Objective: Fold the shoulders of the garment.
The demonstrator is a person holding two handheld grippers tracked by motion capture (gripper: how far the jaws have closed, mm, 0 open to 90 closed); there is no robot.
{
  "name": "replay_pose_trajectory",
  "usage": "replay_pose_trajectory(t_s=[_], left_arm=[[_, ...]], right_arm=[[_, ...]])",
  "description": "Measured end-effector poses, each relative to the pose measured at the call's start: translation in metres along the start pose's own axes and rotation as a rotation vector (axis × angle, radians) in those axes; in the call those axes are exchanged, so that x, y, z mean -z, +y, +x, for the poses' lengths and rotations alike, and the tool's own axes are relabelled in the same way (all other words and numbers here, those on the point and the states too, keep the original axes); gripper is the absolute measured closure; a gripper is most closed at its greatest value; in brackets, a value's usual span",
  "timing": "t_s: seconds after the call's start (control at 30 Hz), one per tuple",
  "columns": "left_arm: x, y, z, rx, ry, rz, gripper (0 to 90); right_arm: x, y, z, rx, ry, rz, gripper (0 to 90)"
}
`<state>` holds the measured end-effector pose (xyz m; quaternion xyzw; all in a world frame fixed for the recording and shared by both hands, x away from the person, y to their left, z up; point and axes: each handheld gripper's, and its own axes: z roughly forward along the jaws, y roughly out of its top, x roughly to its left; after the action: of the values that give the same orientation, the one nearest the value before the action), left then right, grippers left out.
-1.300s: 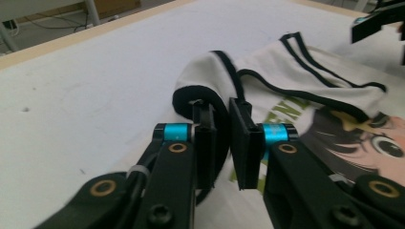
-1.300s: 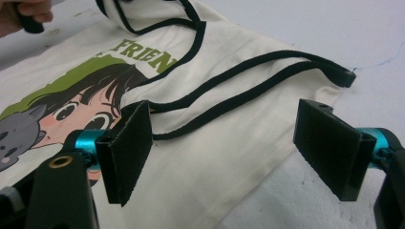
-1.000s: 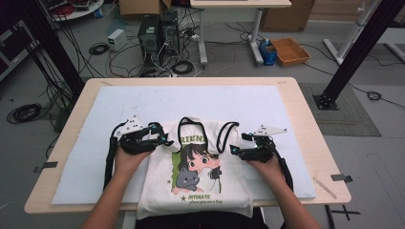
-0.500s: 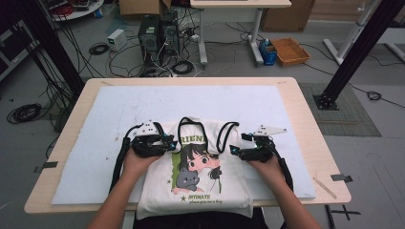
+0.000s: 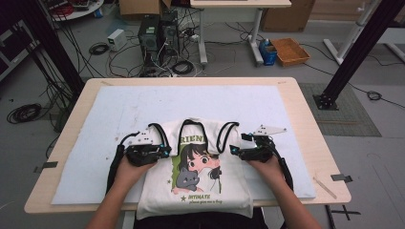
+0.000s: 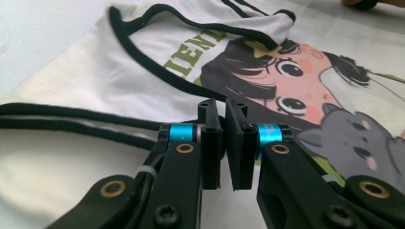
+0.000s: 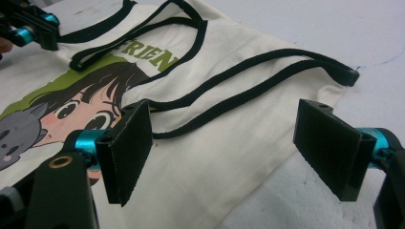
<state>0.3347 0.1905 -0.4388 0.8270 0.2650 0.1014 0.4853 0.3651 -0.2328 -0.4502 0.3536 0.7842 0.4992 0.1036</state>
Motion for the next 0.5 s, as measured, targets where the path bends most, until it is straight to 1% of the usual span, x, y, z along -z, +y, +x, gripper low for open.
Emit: replay_pose_trajectory(t_s=[0.07, 0.13, 0.23, 0.3, 0.33, 0.37, 0.4, 0.43, 0.47, 0.5], left_arm=[[0.004, -0.005, -0.003, 0.008, -0.003, 0.004, 84.6], [0.005, -0.01, -0.004, 0.013, -0.004, 0.02, 84.6], [0.003, -0.015, -0.002, 0.031, 0.016, 0.052, 84.0], [0.001, -0.014, -0.003, 0.023, 0.028, 0.065, 82.2], [0.001, -0.013, -0.003, 0.023, 0.034, 0.069, 79.0], [0.0, -0.013, -0.003, 0.028, 0.047, 0.066, 71.4], [0.001, -0.012, -0.001, 0.052, 0.046, 0.049, 62.0], [0.002, -0.011, 0.0, 0.067, 0.045, 0.018, 57.1], [0.004, -0.01, 0.001, 0.077, 0.06, -0.014, 52.0], [0.007, -0.009, 0.002, 0.08, 0.079, -0.035, 46.0]], right_arm=[[0.0, 0.0, 0.0, -0.008, 0.003, 0.004, 21.4], [0.0, 0.0, -0.001, -0.002, 0.001, 0.004, 21.4], [0.0, 0.0, -0.001, -0.004, 0.002, 0.008, 21.4], [0.0, 0.0, -0.001, -0.004, 0.001, 0.006, 21.4], [0.0, 0.0, -0.001, -0.003, 0.0, 0.005, 21.4], [0.0, 0.0, 0.0, -0.003, -0.002, 0.003, 21.4], [0.0, 0.0, 0.0, -0.001, -0.005, 0.001, 21.4], [0.001, 0.001, 0.001, 0.013, -0.006, -0.002, 21.6], [0.001, 0.002, 0.003, 0.033, 0.004, 0.0, 21.8], [0.001, 0.003, 0.006, 0.045, 0.023, -0.002, 23.1]])
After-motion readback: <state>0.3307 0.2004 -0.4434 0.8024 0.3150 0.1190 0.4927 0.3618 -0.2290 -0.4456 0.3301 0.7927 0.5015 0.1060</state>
